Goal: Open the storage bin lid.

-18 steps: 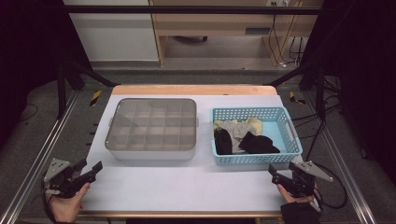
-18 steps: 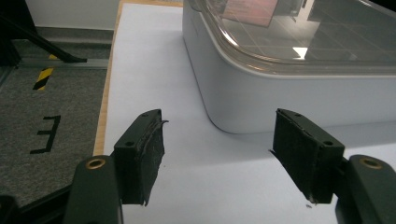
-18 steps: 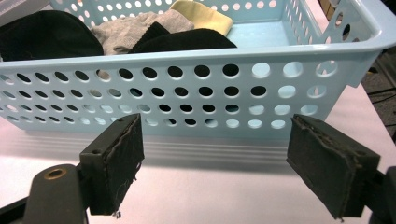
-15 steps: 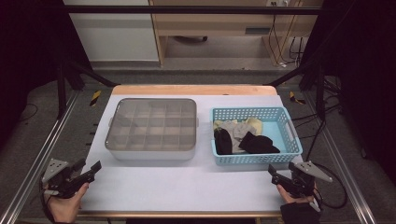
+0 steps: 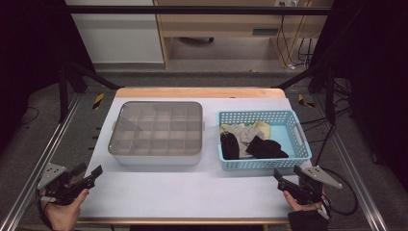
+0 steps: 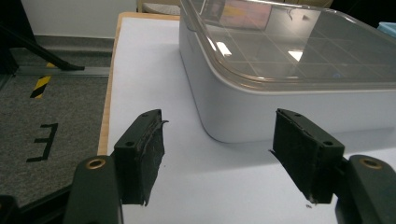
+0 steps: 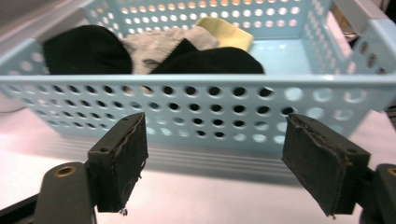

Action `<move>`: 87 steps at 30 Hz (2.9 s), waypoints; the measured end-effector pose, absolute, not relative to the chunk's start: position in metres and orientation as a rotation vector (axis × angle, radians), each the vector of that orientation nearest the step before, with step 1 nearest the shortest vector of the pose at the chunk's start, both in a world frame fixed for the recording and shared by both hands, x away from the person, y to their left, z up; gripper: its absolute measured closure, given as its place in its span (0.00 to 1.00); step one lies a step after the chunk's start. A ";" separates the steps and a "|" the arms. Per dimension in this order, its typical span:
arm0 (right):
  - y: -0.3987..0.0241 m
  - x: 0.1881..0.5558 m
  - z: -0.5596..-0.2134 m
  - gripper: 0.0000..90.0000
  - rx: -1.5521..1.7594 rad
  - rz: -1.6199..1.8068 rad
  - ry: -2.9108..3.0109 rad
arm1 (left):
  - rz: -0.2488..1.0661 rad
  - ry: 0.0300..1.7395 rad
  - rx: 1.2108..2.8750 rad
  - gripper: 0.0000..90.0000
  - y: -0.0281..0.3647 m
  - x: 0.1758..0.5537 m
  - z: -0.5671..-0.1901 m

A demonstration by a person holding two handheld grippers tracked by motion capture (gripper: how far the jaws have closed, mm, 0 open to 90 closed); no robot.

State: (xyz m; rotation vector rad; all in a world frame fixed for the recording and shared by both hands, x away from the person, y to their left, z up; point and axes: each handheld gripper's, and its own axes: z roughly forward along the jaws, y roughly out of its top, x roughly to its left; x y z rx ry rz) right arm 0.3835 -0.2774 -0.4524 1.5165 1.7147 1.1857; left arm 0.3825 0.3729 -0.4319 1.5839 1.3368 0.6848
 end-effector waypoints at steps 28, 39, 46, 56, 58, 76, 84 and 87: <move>-0.217 0.404 -0.395 0.20 1.306 1.305 1.818 | 0.679 1.292 1.587 0.31 0.370 0.410 -0.396; -0.183 0.420 -0.378 0.20 1.251 1.321 1.851 | 0.673 1.276 1.614 0.30 0.360 0.426 -0.387; -0.165 0.431 -0.368 0.21 1.220 1.336 1.861 | 0.674 1.264 1.623 0.30 0.354 0.436 -0.385; -0.132 0.453 -0.360 0.22 1.202 1.383 1.892 | 0.680 1.260 1.627 0.30 0.353 0.448 -0.382; -0.125 0.457 -0.359 0.22 1.192 1.388 1.901 | 0.677 1.260 1.631 0.30 0.353 0.451 -0.382; -0.082 0.493 -0.359 0.28 1.183 1.362 1.953 | 0.670 1.302 1.644 0.32 0.355 0.483 -0.385; -0.066 0.511 -0.364 0.30 1.205 1.350 1.972 | 0.668 1.314 1.668 0.33 0.354 0.501 -0.387; -0.059 0.517 -0.367 0.31 1.217 1.344 1.983 | 0.667 1.320 1.671 0.33 0.353 0.509 -0.389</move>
